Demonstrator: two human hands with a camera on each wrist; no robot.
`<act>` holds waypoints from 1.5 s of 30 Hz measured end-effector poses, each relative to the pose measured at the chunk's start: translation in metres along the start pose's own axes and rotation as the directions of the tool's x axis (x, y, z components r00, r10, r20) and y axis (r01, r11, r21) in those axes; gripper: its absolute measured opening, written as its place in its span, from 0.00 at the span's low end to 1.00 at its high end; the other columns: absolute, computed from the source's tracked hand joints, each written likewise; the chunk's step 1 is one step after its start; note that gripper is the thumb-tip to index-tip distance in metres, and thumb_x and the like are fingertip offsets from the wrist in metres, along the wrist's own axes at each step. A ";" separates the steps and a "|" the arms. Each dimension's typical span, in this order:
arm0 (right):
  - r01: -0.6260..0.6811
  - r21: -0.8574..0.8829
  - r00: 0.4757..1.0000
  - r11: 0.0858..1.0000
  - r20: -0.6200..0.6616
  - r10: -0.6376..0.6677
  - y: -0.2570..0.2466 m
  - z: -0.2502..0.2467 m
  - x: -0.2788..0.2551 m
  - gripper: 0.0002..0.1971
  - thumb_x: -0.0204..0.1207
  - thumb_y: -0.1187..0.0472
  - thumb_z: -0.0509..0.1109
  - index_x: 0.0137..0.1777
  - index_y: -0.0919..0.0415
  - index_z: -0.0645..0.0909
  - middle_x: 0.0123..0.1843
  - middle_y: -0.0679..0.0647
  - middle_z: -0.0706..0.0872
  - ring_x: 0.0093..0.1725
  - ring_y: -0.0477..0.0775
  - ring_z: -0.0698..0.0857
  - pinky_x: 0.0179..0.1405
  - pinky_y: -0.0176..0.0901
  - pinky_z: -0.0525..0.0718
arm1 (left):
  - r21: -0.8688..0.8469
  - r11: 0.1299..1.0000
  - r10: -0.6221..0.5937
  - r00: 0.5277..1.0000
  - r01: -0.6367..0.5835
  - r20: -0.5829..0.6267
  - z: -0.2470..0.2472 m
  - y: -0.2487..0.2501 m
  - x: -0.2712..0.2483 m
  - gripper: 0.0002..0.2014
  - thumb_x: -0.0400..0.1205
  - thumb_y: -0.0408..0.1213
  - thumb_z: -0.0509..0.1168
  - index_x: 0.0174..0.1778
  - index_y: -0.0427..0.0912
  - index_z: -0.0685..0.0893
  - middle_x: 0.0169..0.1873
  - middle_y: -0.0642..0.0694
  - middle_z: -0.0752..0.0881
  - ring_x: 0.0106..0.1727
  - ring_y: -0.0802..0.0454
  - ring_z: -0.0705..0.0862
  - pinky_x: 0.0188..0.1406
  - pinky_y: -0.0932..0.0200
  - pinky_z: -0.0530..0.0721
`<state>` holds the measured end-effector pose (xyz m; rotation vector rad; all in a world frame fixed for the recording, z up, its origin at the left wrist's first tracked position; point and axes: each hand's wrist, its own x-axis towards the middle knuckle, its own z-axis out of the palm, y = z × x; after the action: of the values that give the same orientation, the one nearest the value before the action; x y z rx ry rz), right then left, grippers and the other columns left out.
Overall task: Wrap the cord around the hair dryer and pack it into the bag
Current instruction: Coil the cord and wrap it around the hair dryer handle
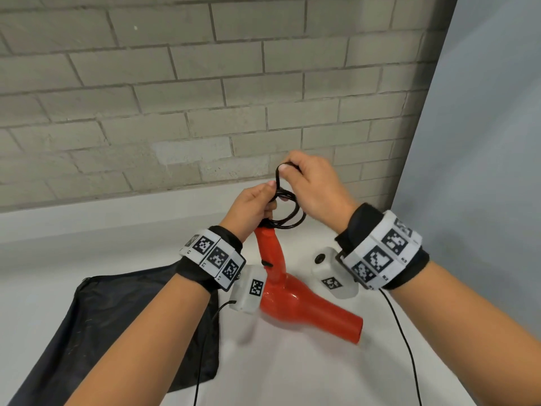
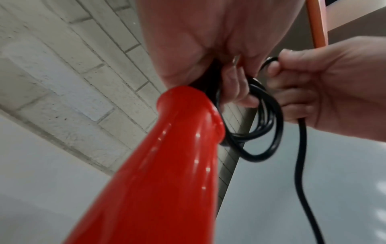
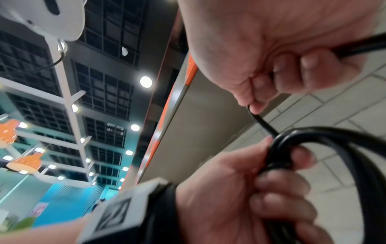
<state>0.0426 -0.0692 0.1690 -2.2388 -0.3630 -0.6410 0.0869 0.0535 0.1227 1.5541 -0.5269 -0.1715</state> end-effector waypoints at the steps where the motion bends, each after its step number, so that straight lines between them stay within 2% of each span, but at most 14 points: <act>1: 0.021 0.001 1.000 1.000 -0.006 -0.021 -0.002 0.006 -0.007 0.11 0.82 0.63 0.57 0.39 0.62 0.76 0.31 0.54 0.77 0.33 0.54 0.76 0.33 0.46 0.71 | -0.025 1.000 -0.001 0.999 0.000 -0.039 -0.001 -0.001 0.001 0.25 0.86 0.39 0.49 0.24 0.51 0.80 0.15 0.59 0.67 0.19 0.64 0.62 0.21 0.72 0.64; 5: 0.078 0.007 0.996 0.997 0.042 -0.079 0.006 0.036 -0.035 0.11 0.82 0.65 0.54 0.44 0.65 0.76 0.32 0.45 0.74 0.33 0.48 0.72 0.33 0.38 0.69 | -0.053 0.998 -0.035 0.986 0.027 -0.161 -0.006 -0.004 0.004 0.20 0.85 0.41 0.51 0.28 0.45 0.75 0.19 0.53 0.74 0.23 0.59 0.70 0.27 0.68 0.70; 9: 0.027 0.045 0.999 0.999 0.025 -0.028 0.029 0.050 -0.051 0.09 0.81 0.67 0.55 0.48 0.67 0.78 0.31 0.36 0.68 0.31 0.35 0.70 0.32 0.30 0.68 | -0.035 0.999 -0.036 0.993 0.032 -0.110 -0.010 -0.006 0.005 0.22 0.85 0.47 0.50 0.24 0.44 0.69 0.16 0.56 0.68 0.24 0.55 0.63 0.29 0.61 0.63; 12: 0.000 0.014 1.000 1.000 0.029 -0.001 0.036 0.053 -0.051 0.09 0.81 0.67 0.55 0.47 0.69 0.77 0.32 0.47 0.72 0.32 0.46 0.71 0.34 0.36 0.65 | 0.006 0.999 -0.045 0.996 0.046 -0.080 -0.007 -0.004 0.004 0.22 0.83 0.52 0.52 0.24 0.47 0.67 0.18 0.55 0.67 0.24 0.56 0.63 0.28 0.63 0.63; 16: -0.009 -0.004 1.000 1.000 0.003 0.009 0.044 0.051 -0.049 0.10 0.81 0.67 0.56 0.50 0.71 0.79 0.39 0.58 0.80 0.39 0.50 0.75 0.40 0.39 0.71 | 0.006 1.000 -0.014 0.997 0.015 -0.080 -0.002 -0.003 0.003 0.16 0.83 0.44 0.57 0.28 0.47 0.73 0.15 0.59 0.68 0.24 0.58 0.63 0.25 0.67 0.64; 19: -0.044 -0.012 0.999 0.999 -0.007 0.044 0.054 0.047 -0.053 0.10 0.82 0.65 0.56 0.53 0.67 0.79 0.40 0.54 0.79 0.38 0.49 0.75 0.37 0.36 0.71 | 0.049 0.999 0.014 0.995 -0.009 -0.100 -0.001 -0.005 0.005 0.12 0.83 0.41 0.56 0.33 0.46 0.75 0.17 0.59 0.69 0.22 0.59 0.64 0.23 0.69 0.65; 22: -0.140 -0.103 0.989 0.985 0.031 0.144 0.072 0.039 -0.064 0.10 0.83 0.62 0.55 0.51 0.64 0.76 0.35 0.52 0.77 0.36 0.54 0.75 0.38 0.45 0.73 | 0.089 0.996 0.024 0.989 -0.011 -0.143 0.000 -0.007 0.007 0.12 0.84 0.40 0.55 0.35 0.47 0.75 0.23 0.53 0.66 0.22 0.61 0.64 0.24 0.70 0.65; 26: -0.286 -0.471 0.916 0.835 0.123 0.383 0.108 0.032 -0.087 0.11 0.83 0.59 0.52 0.54 0.60 0.75 0.45 0.56 0.83 0.48 0.62 0.80 0.51 0.54 0.74 | 0.080 0.997 0.027 0.982 -0.012 -0.189 -0.005 -0.010 0.010 0.12 0.84 0.38 0.55 0.34 0.48 0.74 0.25 0.52 0.66 0.20 0.64 0.65 0.29 0.66 0.66; 28: -0.373 -0.594 0.858 0.713 0.072 0.509 0.121 0.029 -0.095 0.12 0.84 0.57 0.50 0.56 0.59 0.74 0.50 0.59 0.82 0.52 0.65 0.80 0.50 0.53 0.75 | 0.079 0.997 0.028 0.981 -0.013 -0.193 -0.005 -0.011 0.010 0.12 0.84 0.39 0.55 0.34 0.49 0.74 0.25 0.52 0.66 0.21 0.63 0.65 0.29 0.66 0.66; 30: -0.445 -0.545 0.844 0.711 0.011 0.536 0.126 0.027 -0.094 0.13 0.84 0.58 0.51 0.56 0.63 0.75 0.46 0.62 0.79 0.48 0.65 0.81 0.43 0.50 0.74 | 0.088 0.996 0.037 0.981 -0.020 -0.190 -0.004 -0.012 0.010 0.12 0.84 0.39 0.55 0.34 0.49 0.74 0.25 0.52 0.67 0.21 0.63 0.65 0.27 0.68 0.67; 33: -0.421 -0.331 0.901 0.845 -0.046 0.431 0.116 0.022 -0.083 0.12 0.83 0.63 0.54 0.52 0.70 0.76 0.42 0.63 0.76 0.40 0.61 0.77 0.38 0.48 0.73 | 0.120 0.992 0.060 0.975 -0.035 -0.213 -0.003 -0.014 0.009 0.13 0.84 0.40 0.55 0.33 0.50 0.74 0.26 0.52 0.69 0.19 0.65 0.68 0.24 0.71 0.69; 37: -0.204 -0.118 0.975 0.972 -0.112 0.191 0.084 0.020 -0.078 0.10 0.82 0.65 0.56 0.49 0.69 0.77 0.41 0.59 0.79 0.41 0.57 0.77 0.42 0.46 0.74 | 0.106 0.994 0.051 0.961 -0.023 -0.271 -0.008 -0.015 0.010 0.14 0.85 0.40 0.54 0.32 0.47 0.73 0.28 0.50 0.70 0.26 0.58 0.68 0.23 0.71 0.71; 41: -0.001 -0.001 0.988 1.000 -0.156 0.001 0.060 0.027 -0.080 0.11 0.80 0.62 0.55 0.46 0.67 0.78 0.37 0.50 0.77 0.36 0.45 0.74 0.38 0.30 0.72 | 0.038 0.999 0.028 0.944 -0.016 -0.329 -0.017 -0.016 0.013 0.15 0.85 0.42 0.54 0.31 0.45 0.72 0.24 0.48 0.68 0.26 0.55 0.66 0.27 0.62 0.69; 45: 0.073 0.048 0.987 0.996 -0.149 -0.065 0.052 0.035 -0.083 0.14 0.79 0.57 0.53 0.43 0.65 0.77 0.31 0.47 0.74 0.31 0.44 0.69 0.32 0.28 0.70 | 0.072 0.997 0.048 0.931 -0.024 -0.361 -0.022 -0.013 0.017 0.15 0.85 0.44 0.53 0.32 0.47 0.72 0.23 0.49 0.67 0.25 0.54 0.66 0.24 0.60 0.67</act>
<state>0.0085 -0.0824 0.0719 -2.1207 -0.3803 -0.8196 0.1142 0.0658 0.1149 1.5926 -0.2695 0.1628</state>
